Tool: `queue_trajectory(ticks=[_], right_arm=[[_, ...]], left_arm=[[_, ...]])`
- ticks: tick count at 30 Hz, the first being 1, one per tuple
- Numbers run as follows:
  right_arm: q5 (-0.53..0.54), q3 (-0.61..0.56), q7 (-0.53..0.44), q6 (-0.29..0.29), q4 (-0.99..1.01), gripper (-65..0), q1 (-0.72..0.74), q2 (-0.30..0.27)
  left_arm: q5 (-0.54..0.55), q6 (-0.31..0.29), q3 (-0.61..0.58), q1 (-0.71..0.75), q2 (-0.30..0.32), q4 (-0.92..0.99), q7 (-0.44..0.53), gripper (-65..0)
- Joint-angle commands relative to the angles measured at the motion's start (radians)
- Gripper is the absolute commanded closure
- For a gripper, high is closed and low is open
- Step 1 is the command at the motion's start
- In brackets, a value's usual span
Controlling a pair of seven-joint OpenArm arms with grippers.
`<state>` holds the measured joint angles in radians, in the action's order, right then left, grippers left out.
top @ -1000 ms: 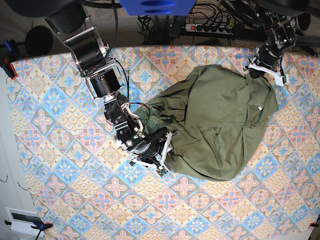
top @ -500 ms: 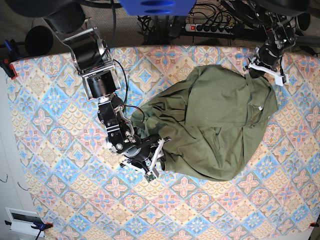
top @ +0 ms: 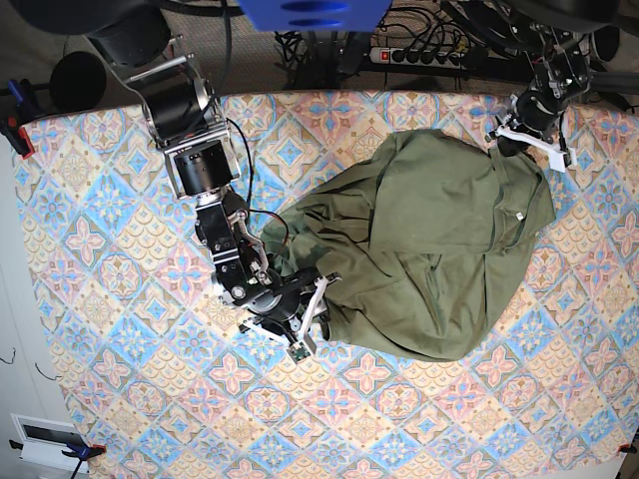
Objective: Layout the t-shirt on the table in an organized manner, then fold the t-shirt properly
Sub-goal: 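Hold the fold with the right gripper while the left holds the shirt edge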
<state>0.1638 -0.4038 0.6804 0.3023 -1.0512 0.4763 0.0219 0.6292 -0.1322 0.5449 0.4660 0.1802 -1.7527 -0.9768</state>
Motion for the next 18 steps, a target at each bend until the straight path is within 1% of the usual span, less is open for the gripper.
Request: queue_trajectory(ticks=[1,5,9,15,16,18], right_arm=[[0.009,0.003,-0.023,0.001,-0.013,-21.7,0.032,0.008],[0.009,0.003,-0.034,0.001,0.061,-21.7,0.032,0.043],[0.007,0.003,-0.130,0.001,0.141,-21.6,0.032,0.046],[0.007,0.003,-0.143,0.001,0.165,-20.4,0.032,0.048],[0.007,0.003,-0.143,0.001,0.164,-17.4,0.032,0.048],[0.007,0.006,-0.140,0.001,0.160,-7.5,0.031,0.048]], left_arm=[[0.010,-0.005,0.004,0.000,0.011,-0.014,0.012,-13.5],[0.010,-0.005,0.004,0.000,0.011,-0.014,0.012,-13.5],[0.010,-0.005,0.004,0.000,0.011,-0.014,0.012,-13.5],[0.010,-0.005,0.004,0.003,0.011,-0.014,0.012,-13.5],[0.010,-0.005,0.004,0.004,0.011,-0.014,0.012,-13.5],[0.010,-0.005,0.004,0.004,0.011,-0.014,0.012,-13.5]])
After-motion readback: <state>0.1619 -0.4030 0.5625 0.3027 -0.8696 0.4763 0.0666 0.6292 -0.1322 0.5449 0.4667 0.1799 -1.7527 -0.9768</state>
